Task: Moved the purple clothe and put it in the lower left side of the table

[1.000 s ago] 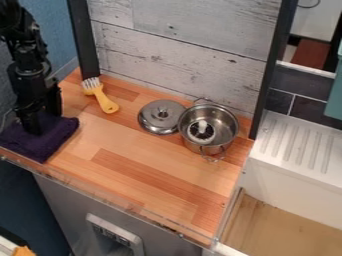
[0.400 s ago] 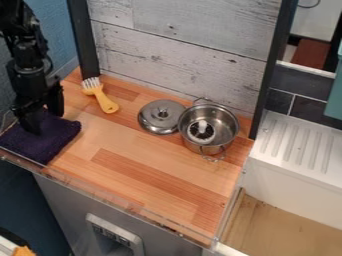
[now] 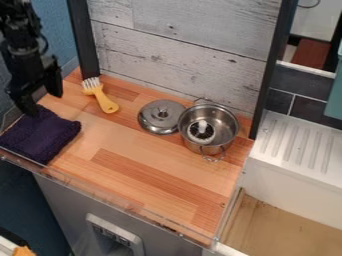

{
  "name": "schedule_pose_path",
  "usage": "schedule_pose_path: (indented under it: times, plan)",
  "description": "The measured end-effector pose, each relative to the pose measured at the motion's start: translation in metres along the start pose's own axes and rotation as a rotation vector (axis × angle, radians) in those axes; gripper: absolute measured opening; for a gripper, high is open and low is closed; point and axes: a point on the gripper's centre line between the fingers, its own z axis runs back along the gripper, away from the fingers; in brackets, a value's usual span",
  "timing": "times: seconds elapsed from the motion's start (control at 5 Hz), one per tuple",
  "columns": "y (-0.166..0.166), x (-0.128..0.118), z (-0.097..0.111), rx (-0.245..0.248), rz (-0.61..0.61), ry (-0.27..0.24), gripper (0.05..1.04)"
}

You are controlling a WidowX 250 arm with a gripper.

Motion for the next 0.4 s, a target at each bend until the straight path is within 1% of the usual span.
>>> schedule_pose_path:
  times: [0.2, 0.4]
  plan:
    - [0.0026, 0.0019, 0.0048, 0.007, 0.005, -0.020, 0.999]
    - [0.0026, 0.0019, 0.0048, 0.007, 0.008, -0.020, 0.999]
